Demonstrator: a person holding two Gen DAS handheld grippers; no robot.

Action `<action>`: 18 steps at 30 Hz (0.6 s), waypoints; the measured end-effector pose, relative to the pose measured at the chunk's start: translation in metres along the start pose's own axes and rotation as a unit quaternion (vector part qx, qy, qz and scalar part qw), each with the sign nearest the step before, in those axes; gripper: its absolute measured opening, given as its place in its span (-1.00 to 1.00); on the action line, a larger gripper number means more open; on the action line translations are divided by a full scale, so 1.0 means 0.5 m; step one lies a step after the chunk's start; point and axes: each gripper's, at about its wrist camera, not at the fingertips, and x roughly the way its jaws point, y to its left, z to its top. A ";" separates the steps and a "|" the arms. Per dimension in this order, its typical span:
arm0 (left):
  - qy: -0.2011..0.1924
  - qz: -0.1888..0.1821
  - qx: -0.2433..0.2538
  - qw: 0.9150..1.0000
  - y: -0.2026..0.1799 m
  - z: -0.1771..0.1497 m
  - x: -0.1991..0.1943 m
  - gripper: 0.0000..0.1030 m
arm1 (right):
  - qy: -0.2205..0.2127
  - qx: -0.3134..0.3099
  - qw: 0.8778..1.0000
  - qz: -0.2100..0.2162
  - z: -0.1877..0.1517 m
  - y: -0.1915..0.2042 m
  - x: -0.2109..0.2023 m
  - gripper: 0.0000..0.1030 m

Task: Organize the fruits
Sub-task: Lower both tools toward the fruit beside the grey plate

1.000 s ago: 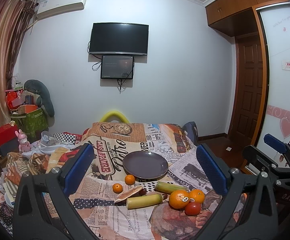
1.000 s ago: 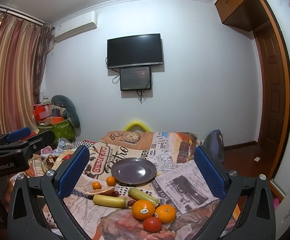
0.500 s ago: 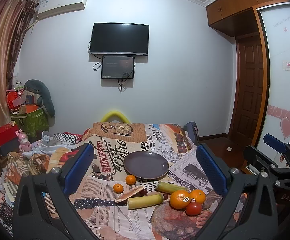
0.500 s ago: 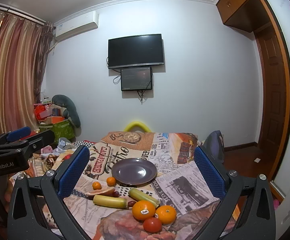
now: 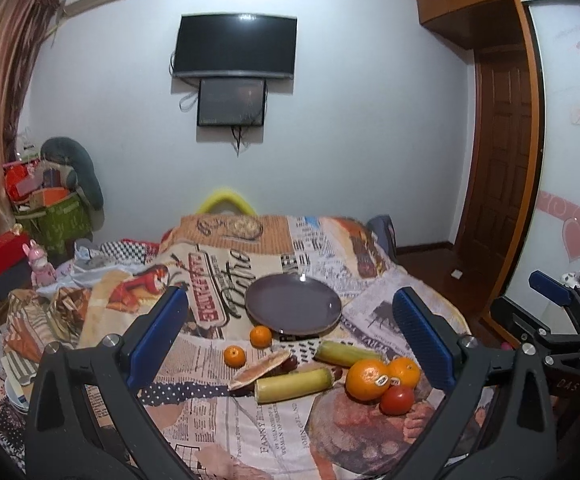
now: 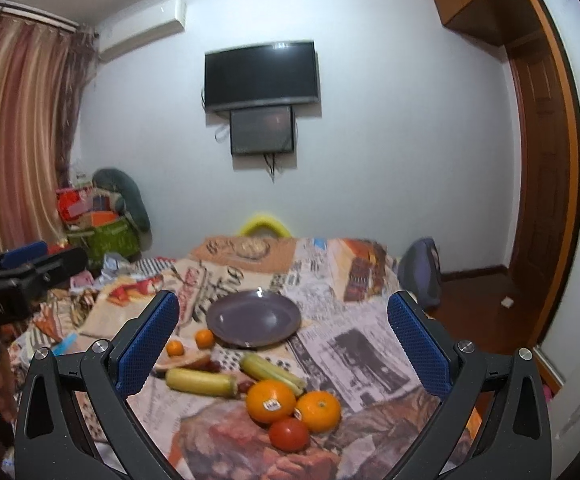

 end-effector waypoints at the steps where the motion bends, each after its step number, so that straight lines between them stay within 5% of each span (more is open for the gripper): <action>1: 0.010 -0.002 -0.003 1.000 0.005 -0.003 0.014 1.00 | 0.009 -0.001 1.000 -0.002 -0.007 -0.006 0.010 1.00; 11: 0.100 -0.008 0.021 0.995 0.038 -0.040 0.160 0.97 | 0.102 -0.015 0.995 -0.016 -0.065 -0.049 0.089 0.87; 18: 0.181 -0.025 0.013 0.983 0.059 -0.088 0.265 0.52 | 0.167 0.013 0.986 -0.011 -0.109 -0.089 0.143 0.50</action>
